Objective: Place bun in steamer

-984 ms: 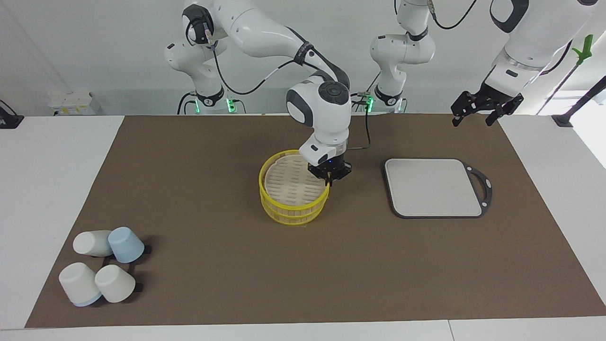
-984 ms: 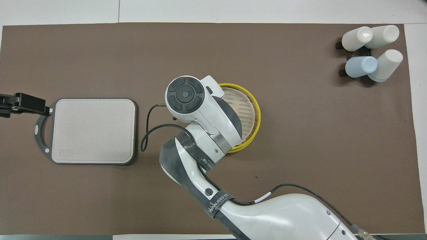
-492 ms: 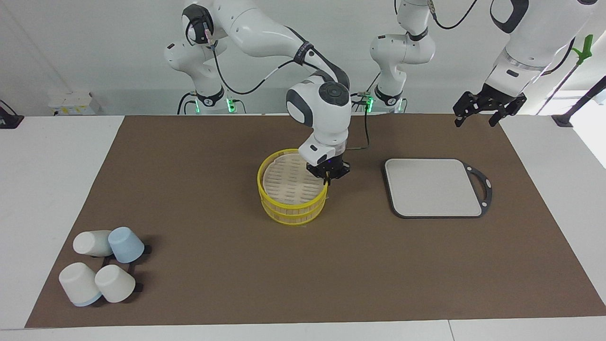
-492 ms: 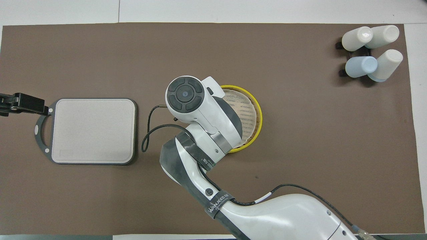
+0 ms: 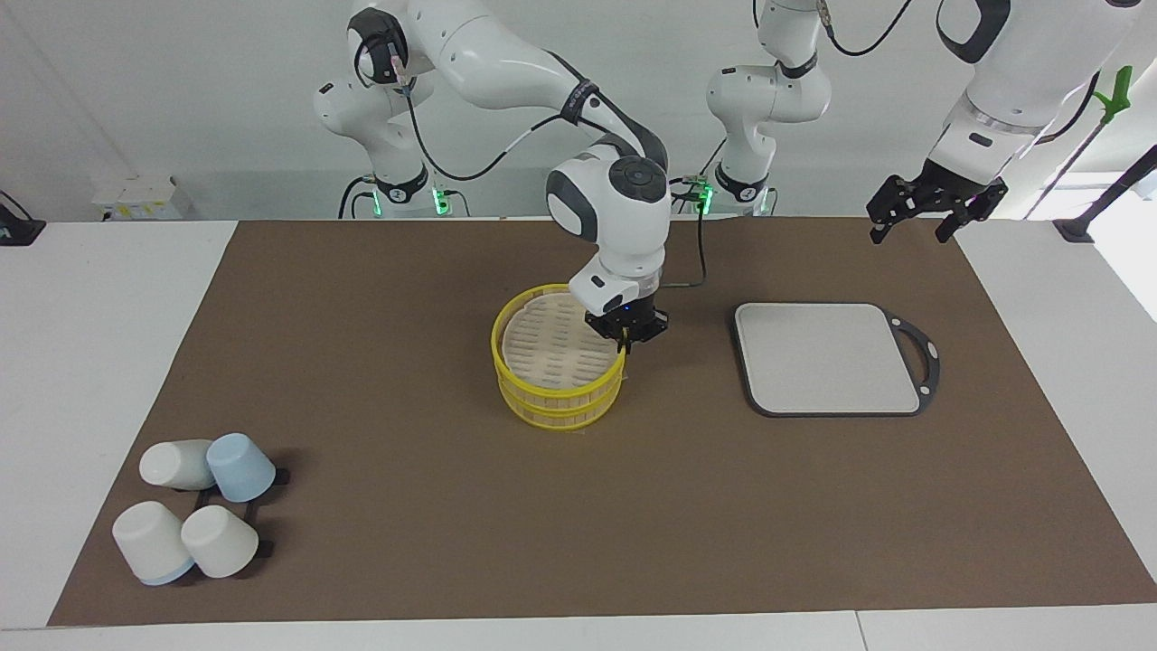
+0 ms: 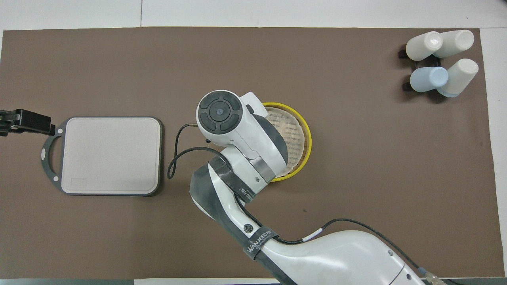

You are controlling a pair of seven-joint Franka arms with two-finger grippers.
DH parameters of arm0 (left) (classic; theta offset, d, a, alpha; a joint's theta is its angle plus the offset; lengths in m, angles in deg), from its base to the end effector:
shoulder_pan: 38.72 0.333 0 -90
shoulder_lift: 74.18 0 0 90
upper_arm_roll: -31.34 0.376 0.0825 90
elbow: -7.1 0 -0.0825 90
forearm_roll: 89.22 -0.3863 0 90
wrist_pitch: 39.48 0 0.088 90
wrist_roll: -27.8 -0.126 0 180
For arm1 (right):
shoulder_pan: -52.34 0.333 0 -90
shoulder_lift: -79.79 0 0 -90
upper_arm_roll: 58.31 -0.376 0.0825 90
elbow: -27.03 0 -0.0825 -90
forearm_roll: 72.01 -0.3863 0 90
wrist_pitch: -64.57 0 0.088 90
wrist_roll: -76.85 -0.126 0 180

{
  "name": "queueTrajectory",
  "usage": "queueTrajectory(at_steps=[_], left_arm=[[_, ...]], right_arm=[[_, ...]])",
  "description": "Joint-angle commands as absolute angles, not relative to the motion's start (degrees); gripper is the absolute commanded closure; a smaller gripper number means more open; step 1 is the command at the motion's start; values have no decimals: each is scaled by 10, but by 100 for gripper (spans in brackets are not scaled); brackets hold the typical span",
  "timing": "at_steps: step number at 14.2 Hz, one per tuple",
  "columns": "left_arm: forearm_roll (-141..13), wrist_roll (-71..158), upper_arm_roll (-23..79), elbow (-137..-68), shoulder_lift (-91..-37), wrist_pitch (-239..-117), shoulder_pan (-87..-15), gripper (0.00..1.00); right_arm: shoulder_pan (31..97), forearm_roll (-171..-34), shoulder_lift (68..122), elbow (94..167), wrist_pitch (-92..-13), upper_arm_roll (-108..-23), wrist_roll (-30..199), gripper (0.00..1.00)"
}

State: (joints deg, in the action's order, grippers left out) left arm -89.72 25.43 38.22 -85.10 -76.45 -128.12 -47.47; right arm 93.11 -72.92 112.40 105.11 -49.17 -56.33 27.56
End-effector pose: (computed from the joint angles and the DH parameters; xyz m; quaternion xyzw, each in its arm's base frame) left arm 0.5388 -0.0149 0.6668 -0.9992 0.0370 0.0114 0.0019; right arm 0.5857 0.4799 0.4250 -0.9954 0.0915 -0.0206 0.0173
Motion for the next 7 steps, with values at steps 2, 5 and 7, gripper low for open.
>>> queueTrajectory(at_steps=[2,5,7], left_arm=[[-908,250,387,-855,-768,-1290,-478,0],[-908,249,387,-856,-768,-1294,-478,0],[-908,249,387,-856,-768,-1294,-479,0]], right_arm=[[932,-725,1106,1075,-487,-565,256,70],[930,-719,1105,1070,-487,-565,263,0],[916,-719,1083,1066,-478,-563,274,0]])
